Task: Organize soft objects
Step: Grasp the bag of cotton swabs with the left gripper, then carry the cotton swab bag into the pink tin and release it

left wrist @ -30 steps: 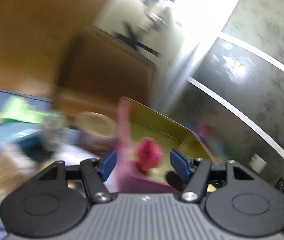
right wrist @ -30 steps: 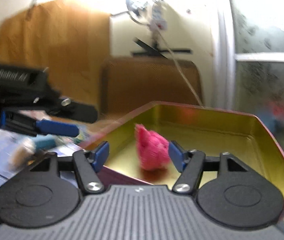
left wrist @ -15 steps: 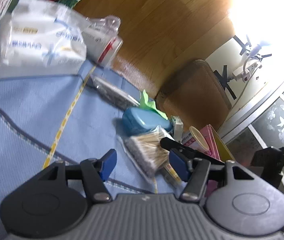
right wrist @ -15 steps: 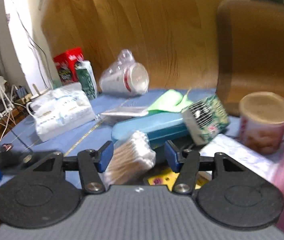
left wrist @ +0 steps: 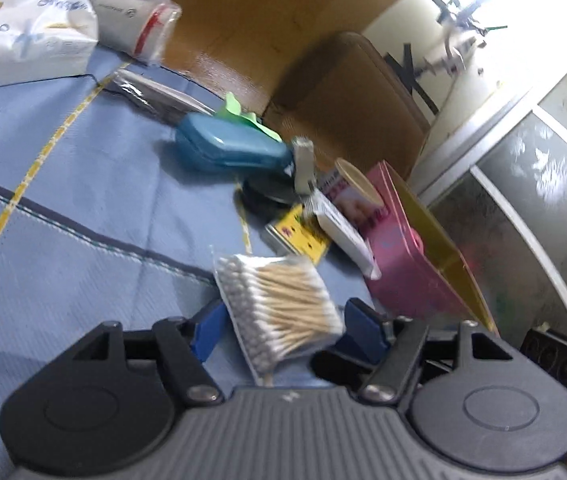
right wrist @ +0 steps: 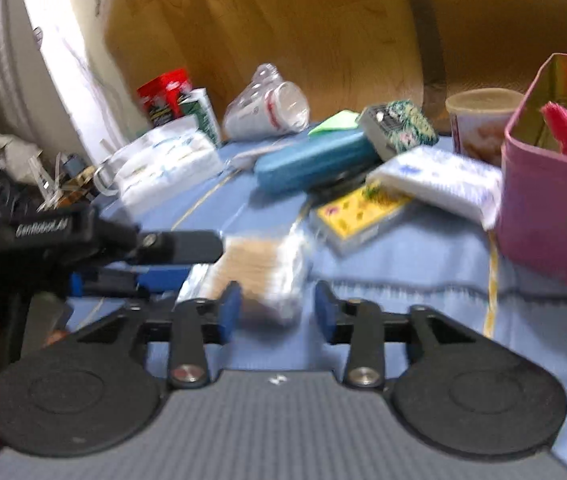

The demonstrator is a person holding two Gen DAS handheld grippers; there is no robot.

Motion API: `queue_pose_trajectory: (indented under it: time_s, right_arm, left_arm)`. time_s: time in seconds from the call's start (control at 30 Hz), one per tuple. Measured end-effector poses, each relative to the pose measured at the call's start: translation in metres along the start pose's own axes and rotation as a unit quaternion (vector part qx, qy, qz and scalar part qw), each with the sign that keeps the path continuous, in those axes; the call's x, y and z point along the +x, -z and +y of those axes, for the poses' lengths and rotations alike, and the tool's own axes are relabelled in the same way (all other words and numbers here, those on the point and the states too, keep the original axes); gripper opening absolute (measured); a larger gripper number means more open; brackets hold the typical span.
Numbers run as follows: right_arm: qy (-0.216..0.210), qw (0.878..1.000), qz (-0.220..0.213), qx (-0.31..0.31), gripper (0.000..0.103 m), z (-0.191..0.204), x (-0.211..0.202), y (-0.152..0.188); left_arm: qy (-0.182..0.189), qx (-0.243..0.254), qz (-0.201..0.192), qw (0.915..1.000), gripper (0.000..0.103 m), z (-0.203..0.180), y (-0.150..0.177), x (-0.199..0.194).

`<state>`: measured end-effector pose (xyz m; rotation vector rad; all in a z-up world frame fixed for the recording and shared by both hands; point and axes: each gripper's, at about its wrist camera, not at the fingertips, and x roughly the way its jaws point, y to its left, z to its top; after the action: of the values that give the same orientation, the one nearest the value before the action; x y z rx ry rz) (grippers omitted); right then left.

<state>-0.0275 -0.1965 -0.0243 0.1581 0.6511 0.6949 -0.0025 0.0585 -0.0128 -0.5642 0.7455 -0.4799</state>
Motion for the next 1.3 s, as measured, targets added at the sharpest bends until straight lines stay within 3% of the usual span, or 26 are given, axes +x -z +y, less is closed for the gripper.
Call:
queue_pose_trajectory:
  time_s: [0.17,0.2,0.23,0.27,0.43,0.57,0.67,0.83,0.93,1.03,1.13,1.23,1.3]
  right_arm:
    - [0.023,0.999,-0.005,-0.045,0.048,0.013,0.010,0.000]
    - [0.024,0.999,-0.006,-0.047,0.045,0.012,0.012,-0.001]
    - [0.029,0.998,-0.009,-0.051,0.033,0.011,0.013,-0.002]
    - [0.033,0.998,-0.012,-0.055,0.028,0.009,0.011,-0.002]
    - [0.059,0.993,-0.076,-0.067,0.028,0.000,-0.021,-0.003]
    - [0.124,0.978,-0.148,-0.076,0.028,-0.012,-0.056,-0.013]
    - [0.177,0.964,-0.190,-0.063,0.030,-0.032,-0.082,-0.020]
    - [0.259,0.943,-0.210,-0.022,0.031,-0.077,-0.105,-0.026]
    - [0.288,0.935,-0.204,0.018,0.034,-0.104,-0.109,-0.027]
    - [0.311,0.929,-0.197,0.042,0.052,-0.116,-0.106,-0.027]
    - [0.328,0.923,-0.200,0.034,0.061,-0.113,-0.104,-0.025]
    - [0.345,0.914,-0.215,0.013,0.062,-0.107,-0.100,-0.028]
    - [0.341,0.912,-0.230,0.005,0.062,-0.101,-0.100,-0.032]
  left_arm:
    - [-0.030,0.029,-0.001,0.9991,0.061,-0.013,0.004,0.003]
    - [-0.037,0.033,-0.003,0.9987,0.060,-0.017,0.003,0.003]
    - [-0.037,0.039,-0.005,0.9985,0.059,-0.020,0.001,0.003]
    - [-0.034,0.047,-0.008,0.9983,0.059,-0.027,0.000,0.002]
    - [-0.018,0.136,-0.029,0.9902,0.059,-0.082,-0.012,0.010]
    - [0.025,0.191,-0.024,0.9809,0.059,-0.136,-0.029,0.043]
    - [0.055,0.239,-0.020,0.9693,0.059,-0.176,-0.034,0.074]
    - [0.090,0.248,0.019,0.9644,0.059,-0.213,-0.031,0.137]
    - [0.094,0.232,0.045,0.9672,0.059,-0.218,-0.028,0.168]
    - [0.085,0.228,0.044,0.9689,0.064,-0.212,-0.026,0.174]
    - [0.089,0.219,0.025,0.9714,0.066,-0.197,-0.031,0.153]
    - [0.092,0.198,-0.015,0.9756,0.069,-0.168,-0.043,0.120]
    - [0.066,0.186,-0.045,0.9793,0.070,-0.138,-0.049,0.094]
